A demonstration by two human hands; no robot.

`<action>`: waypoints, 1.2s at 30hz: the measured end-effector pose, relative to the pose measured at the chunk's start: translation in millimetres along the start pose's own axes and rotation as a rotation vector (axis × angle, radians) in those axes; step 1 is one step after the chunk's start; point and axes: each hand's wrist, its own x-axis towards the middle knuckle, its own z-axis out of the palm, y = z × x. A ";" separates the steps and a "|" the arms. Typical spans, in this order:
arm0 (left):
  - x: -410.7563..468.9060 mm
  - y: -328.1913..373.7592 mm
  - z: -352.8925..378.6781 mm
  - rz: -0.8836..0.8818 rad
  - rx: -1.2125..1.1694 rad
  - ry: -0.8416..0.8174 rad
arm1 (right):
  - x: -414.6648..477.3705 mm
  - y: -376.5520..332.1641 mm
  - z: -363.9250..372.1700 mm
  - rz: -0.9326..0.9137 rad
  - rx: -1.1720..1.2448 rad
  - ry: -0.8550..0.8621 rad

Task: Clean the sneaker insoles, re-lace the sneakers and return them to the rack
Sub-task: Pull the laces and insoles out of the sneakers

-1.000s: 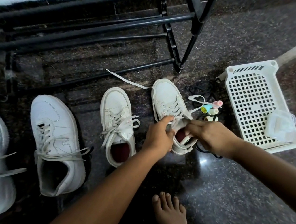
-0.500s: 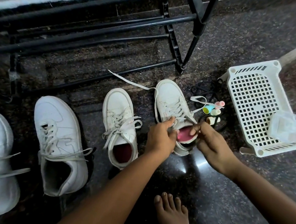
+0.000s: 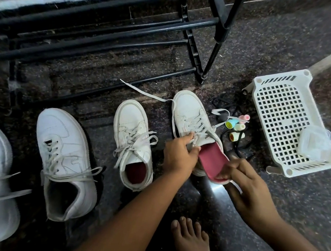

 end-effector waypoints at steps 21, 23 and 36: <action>-73.3 -24.9 -67.0 -0.286 -0.534 -0.350 | -111.5 4.6 161.0 0.103 -0.555 -0.929; -86.9 -38.3 -73.2 -0.334 -0.541 -0.292 | -106.2 2.0 151.8 0.275 -0.432 -0.877; -81.6 -140.8 -30.5 -0.573 -0.354 -0.168 | -48.0 86.4 67.5 0.931 0.196 0.105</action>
